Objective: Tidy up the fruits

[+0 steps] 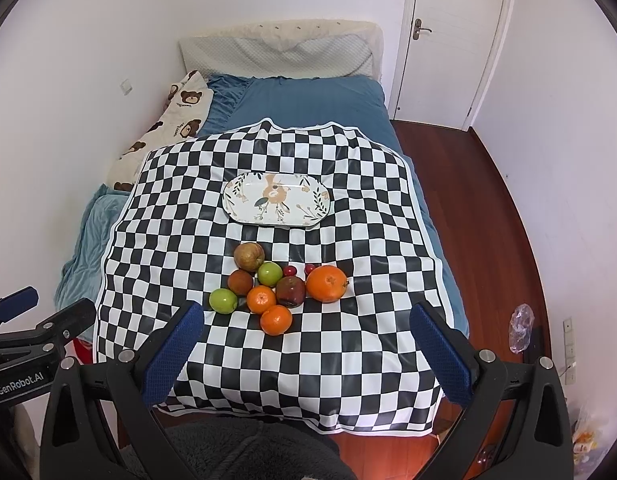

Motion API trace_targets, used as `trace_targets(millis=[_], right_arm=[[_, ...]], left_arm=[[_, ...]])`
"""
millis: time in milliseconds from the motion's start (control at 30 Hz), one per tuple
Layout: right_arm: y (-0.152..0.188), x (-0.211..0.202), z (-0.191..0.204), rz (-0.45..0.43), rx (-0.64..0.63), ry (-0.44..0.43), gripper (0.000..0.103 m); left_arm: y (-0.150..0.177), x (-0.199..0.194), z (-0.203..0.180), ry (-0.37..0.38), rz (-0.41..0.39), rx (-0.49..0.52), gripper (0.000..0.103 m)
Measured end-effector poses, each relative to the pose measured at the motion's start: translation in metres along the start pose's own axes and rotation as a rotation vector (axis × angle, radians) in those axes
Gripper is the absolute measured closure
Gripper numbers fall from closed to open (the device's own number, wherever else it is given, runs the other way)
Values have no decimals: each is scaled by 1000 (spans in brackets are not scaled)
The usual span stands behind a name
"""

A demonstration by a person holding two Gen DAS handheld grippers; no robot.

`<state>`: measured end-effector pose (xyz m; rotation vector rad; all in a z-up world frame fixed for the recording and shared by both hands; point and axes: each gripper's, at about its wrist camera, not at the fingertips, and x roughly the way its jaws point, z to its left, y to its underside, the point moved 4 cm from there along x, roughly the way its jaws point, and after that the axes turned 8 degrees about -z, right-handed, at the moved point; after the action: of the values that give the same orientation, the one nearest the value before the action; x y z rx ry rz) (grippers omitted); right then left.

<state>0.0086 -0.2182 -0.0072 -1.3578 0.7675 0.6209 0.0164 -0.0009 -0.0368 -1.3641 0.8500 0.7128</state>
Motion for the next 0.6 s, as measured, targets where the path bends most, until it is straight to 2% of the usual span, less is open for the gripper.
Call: trace_targets(millis=[300, 433, 500, 600], right_arm=[[-1, -1, 0, -6, 4, 0, 0], [2, 2, -1, -13, 16, -4, 0], [5, 13, -3, -4, 38, -11, 0], [4, 56, -17, 46, 67, -23, 0]], left_arm=[[0, 0, 0, 0, -4, -3, 0], [-5, 8, 3, -18, -40, -20, 0], [-10, 23, 8, -42, -53, -24, 0], [-19, 59, 13, -63, -39, -13, 0]])
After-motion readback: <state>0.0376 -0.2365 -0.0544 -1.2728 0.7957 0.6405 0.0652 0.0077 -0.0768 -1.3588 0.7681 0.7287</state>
